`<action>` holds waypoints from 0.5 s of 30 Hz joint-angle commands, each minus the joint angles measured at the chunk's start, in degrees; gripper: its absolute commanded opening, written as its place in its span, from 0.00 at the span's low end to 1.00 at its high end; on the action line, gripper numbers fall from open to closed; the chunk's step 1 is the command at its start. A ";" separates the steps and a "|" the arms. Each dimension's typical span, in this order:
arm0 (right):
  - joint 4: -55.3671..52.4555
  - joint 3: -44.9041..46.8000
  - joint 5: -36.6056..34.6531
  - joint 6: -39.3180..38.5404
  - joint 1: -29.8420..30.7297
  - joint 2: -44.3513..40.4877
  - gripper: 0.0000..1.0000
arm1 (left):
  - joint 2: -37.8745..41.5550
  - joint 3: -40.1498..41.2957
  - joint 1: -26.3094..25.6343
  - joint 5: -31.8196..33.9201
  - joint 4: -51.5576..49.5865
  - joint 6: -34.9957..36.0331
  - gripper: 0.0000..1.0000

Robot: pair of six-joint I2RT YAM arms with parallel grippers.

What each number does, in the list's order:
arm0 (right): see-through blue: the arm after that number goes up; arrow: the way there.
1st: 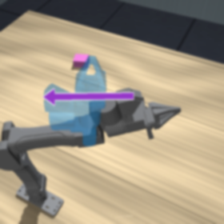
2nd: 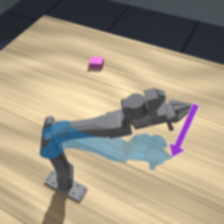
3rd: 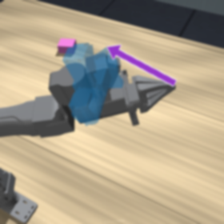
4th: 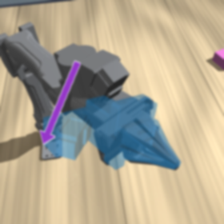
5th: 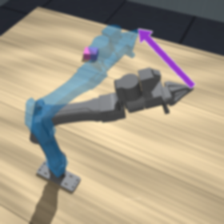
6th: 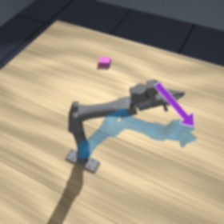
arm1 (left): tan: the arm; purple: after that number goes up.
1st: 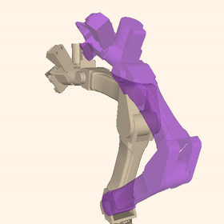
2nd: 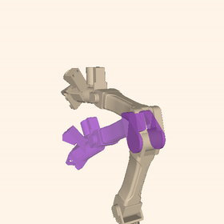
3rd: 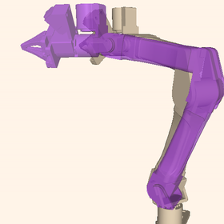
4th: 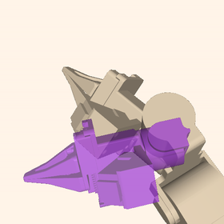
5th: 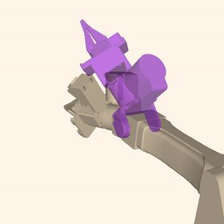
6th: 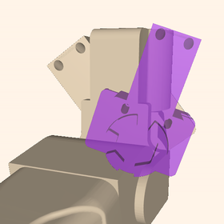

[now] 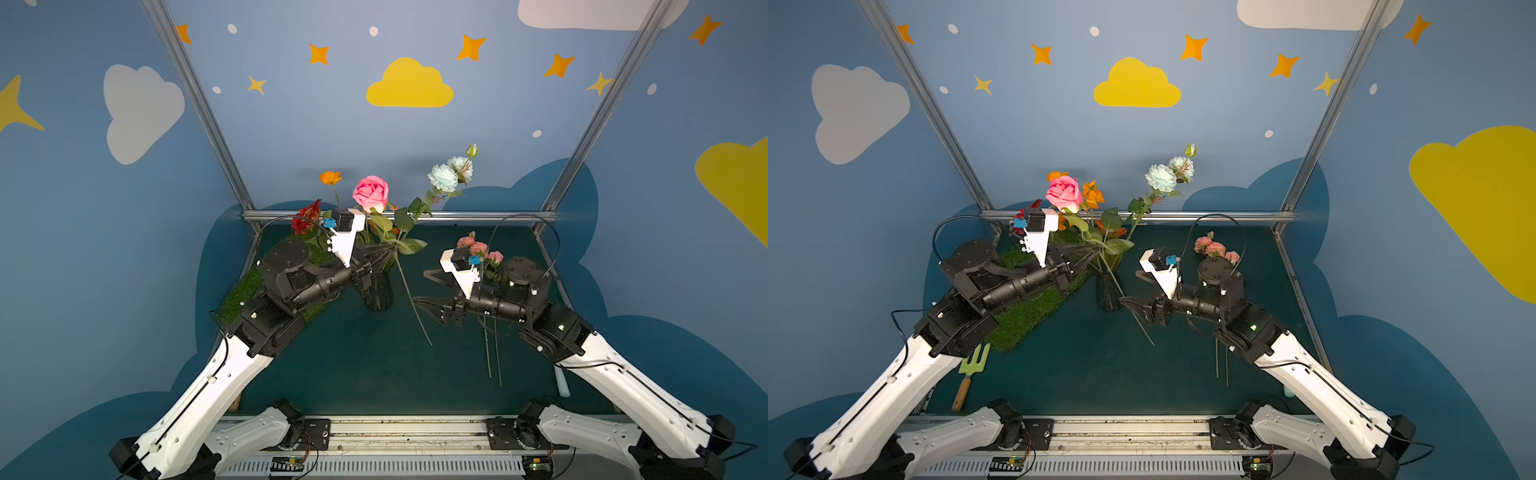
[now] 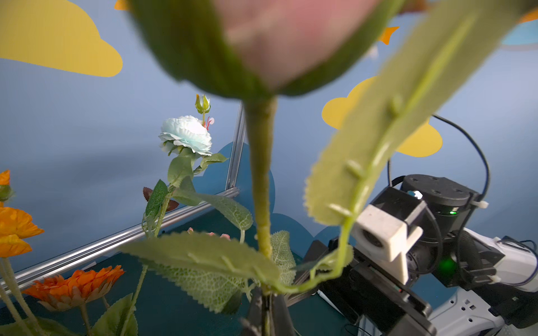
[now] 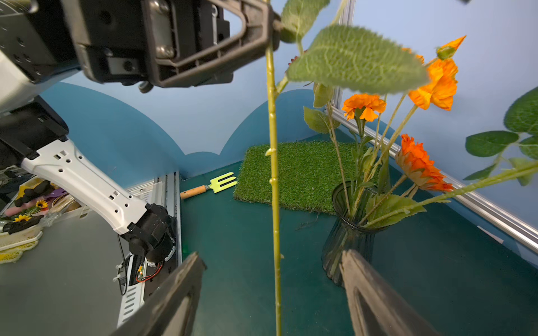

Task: Pick out pink flowers from the vase
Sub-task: Place the flower at the center of the board.

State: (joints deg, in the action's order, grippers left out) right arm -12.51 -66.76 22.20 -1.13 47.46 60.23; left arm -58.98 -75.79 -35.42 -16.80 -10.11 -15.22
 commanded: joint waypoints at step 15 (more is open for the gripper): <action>3.12 -5.71 2.25 -1.34 0.13 4.84 0.64 | 0.79 1.15 -0.44 -3.50 0.70 0.14 0.02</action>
State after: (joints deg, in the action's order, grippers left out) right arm -10.92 -70.30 23.35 -2.02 47.46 64.53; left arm -58.74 -74.74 -35.66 -18.85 -9.93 -15.25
